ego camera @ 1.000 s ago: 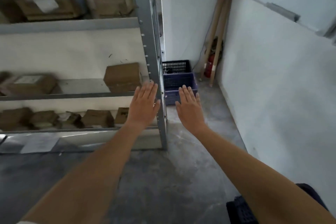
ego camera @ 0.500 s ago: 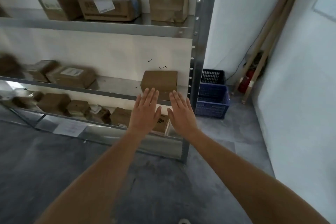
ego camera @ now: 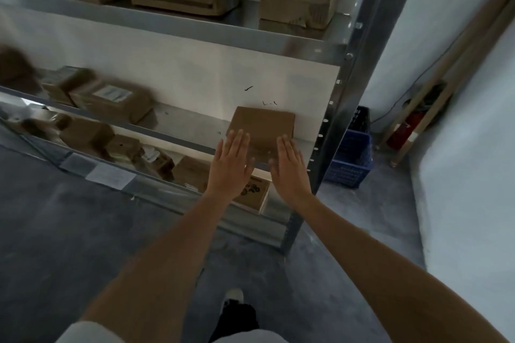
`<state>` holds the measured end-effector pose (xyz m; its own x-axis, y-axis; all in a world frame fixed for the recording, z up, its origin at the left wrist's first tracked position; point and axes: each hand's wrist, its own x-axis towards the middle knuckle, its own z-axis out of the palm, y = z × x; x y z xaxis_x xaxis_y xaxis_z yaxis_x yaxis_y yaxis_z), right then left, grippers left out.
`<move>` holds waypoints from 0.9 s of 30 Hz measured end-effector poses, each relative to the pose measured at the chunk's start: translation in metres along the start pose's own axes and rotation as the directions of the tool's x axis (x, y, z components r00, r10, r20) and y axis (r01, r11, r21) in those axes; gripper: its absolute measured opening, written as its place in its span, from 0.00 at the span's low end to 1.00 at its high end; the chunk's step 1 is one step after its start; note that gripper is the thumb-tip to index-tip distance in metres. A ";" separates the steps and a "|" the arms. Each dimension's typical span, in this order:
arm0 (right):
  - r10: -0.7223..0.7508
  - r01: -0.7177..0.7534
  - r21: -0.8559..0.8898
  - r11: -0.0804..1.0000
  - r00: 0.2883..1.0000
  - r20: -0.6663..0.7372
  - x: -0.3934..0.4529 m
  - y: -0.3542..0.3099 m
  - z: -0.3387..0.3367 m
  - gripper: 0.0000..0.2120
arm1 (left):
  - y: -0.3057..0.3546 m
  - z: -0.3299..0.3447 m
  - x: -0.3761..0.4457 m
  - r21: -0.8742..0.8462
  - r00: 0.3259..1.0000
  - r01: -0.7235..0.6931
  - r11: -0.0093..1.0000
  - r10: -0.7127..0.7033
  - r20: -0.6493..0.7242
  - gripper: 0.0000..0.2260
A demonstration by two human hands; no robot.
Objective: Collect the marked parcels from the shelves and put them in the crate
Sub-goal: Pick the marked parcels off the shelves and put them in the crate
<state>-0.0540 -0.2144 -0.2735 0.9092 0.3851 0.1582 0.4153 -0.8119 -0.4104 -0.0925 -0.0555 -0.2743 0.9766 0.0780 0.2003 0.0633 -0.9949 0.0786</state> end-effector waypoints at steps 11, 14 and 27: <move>0.390 -0.379 0.225 0.897 0.921 -0.005 0.067 0.018 0.042 0.34 | -0.068 0.046 0.070 -0.251 0.981 0.124 0.960 -0.081 0.176 0.31; 0.572 -0.531 0.458 0.713 0.818 0.057 0.087 0.020 0.043 0.34 | -0.086 0.062 0.091 -0.441 0.922 0.269 0.856 -0.097 0.374 0.35; 0.594 -0.422 0.772 0.475 0.801 0.073 0.103 0.021 0.026 0.08 | -0.093 0.047 0.150 -0.880 0.872 0.418 0.225 -0.372 0.318 0.20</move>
<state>0.0475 -0.1802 -0.2889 0.9730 -0.1410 -0.1826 -0.2096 -0.2094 -0.9551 0.0574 0.0454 -0.2972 0.8932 0.4181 -0.1656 0.2414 -0.1349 0.9610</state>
